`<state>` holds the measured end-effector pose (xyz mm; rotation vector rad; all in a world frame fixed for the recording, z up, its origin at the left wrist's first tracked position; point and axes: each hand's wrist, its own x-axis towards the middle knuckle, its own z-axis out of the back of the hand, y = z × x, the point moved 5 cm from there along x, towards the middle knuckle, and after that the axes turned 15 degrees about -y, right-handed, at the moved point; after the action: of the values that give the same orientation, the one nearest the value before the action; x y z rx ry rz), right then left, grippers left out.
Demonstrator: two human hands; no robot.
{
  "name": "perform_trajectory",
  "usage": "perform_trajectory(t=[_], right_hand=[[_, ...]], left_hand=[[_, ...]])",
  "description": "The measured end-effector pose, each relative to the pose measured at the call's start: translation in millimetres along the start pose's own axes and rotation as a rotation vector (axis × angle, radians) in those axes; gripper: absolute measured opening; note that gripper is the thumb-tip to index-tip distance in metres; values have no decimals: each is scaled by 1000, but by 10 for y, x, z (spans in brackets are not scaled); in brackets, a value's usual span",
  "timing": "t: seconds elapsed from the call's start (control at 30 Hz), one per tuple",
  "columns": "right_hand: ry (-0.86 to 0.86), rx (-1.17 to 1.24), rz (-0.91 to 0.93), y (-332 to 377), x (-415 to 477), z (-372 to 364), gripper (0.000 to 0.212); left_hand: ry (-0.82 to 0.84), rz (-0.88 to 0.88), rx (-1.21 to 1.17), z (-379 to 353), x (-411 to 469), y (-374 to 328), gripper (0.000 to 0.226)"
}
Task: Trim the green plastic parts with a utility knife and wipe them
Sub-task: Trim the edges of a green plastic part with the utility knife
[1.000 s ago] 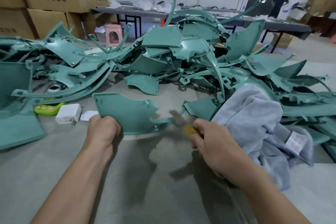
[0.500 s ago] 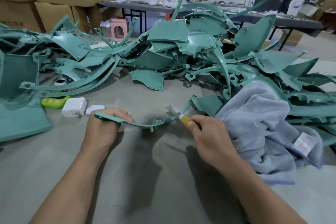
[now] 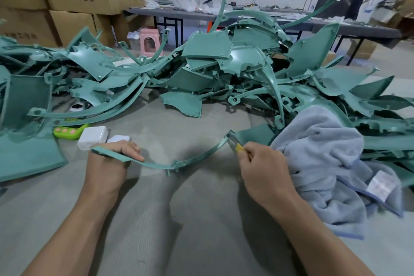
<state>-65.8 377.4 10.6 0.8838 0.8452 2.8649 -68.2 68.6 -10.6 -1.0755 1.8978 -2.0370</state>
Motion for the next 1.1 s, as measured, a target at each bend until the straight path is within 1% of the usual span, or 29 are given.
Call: perform_trajectory(t=[0.07,0.1,0.13,0.2,0.27,0.33,0.4,0.47,0.5,0.53,0.57,0.63,0.7,0.77,0.8,0.83,0.9,0.97,1.0,1.03,1.1], right_hand=[[43,62,88,104,-71,-64,37],[44,62,104,104,-80,-88,36],[34,66,102,80,-72,-99,37],[36,86,77,29,-56,-105,38],[36,107,39,-5,-42,-75,39],[-14,157,3,-26,-30,6,38],[-54,203,12,17,-54,97,37],[-26,233,35,91,-127,141,38],[12,246,46,136,-180,126,39],[60,241,57,180,-239,91,40],[110,209,69,219,-290,44,39],[195,101,73,248,-346,-64,40],[222,-26,26,192,-303,-109,39],[166,-180,-76,70,-194,-55,33],[116,-249,-124,14,-141,-3,31],[64,-283,-140,-11,-115,44,30],[18,-208,-78,60,-133,68,35],[127,-26,26,260,-258,-32,38],[199,20,58,337,-334,-95,36],[247,14,68,353,-362,-141,34],[238,-101,16,228,-250,-119,30]], left_hand=[[-63,99,-26,4,40,75,45],[-85,153,-45,8,57,116,30],[-99,200,-59,10,72,140,22],[-123,277,-91,44,109,181,28],[-154,383,-192,73,157,243,33],[-151,458,-286,45,179,281,29],[-140,481,-357,-21,154,267,26],[-113,413,-331,-112,88,216,36],[-96,341,-267,-152,55,174,40],[-74,265,-199,-191,26,125,38],[-51,203,-155,-225,1,81,34],[-14,133,-147,-255,-23,16,31],[20,86,-164,-261,-14,-8,40],[46,55,-154,-266,-16,-20,57],[46,44,-142,-265,-18,-31,60],[43,34,-135,-268,-23,-47,59],[36,28,-135,-270,-29,-75,45],[25,42,-140,-270,-28,-87,37],[21,46,-142,-265,-27,-83,36],[19,51,-136,-259,-25,-79,36],[19,68,-99,-253,-14,-54,38]])
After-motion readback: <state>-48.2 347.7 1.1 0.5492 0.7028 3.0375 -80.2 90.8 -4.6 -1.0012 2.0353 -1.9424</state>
